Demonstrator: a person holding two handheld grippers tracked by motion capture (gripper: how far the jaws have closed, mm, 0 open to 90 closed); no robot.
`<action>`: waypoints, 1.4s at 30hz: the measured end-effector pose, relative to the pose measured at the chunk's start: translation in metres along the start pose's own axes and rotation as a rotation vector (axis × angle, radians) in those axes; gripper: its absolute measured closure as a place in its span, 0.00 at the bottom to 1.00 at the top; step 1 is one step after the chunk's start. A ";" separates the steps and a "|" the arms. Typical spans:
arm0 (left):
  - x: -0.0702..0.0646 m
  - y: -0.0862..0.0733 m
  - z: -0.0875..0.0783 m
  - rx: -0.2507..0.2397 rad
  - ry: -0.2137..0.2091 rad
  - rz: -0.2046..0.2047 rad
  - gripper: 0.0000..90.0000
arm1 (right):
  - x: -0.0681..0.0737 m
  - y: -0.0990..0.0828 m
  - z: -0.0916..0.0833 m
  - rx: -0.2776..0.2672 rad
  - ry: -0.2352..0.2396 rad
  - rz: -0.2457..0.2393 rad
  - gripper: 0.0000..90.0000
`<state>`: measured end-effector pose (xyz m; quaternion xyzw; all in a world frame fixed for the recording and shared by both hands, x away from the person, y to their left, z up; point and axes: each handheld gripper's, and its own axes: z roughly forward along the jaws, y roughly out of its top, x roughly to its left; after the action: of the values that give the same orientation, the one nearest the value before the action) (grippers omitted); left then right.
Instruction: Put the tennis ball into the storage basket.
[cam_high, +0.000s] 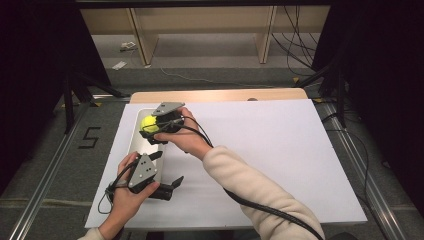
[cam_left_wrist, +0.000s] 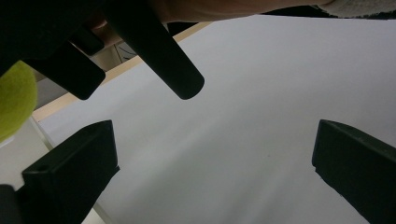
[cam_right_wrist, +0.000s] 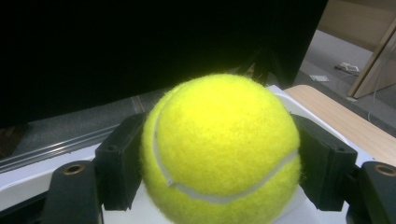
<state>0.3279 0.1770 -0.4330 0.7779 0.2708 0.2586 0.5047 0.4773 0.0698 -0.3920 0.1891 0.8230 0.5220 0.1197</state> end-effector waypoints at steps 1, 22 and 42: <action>0.000 0.000 0.000 0.000 0.000 0.000 0.00 | 0.000 0.000 0.001 0.004 0.001 -0.001 0.30; 0.000 0.000 0.000 0.002 -0.004 0.001 0.00 | 0.000 0.003 0.014 0.032 0.011 0.001 0.30; 0.000 0.000 0.000 0.002 -0.009 0.005 0.00 | 0.000 0.003 0.024 0.057 0.024 0.002 0.30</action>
<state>0.3276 0.1772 -0.4331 0.7801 0.2667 0.2563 0.5046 0.4880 0.0907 -0.3992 0.1872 0.8388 0.5007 0.1038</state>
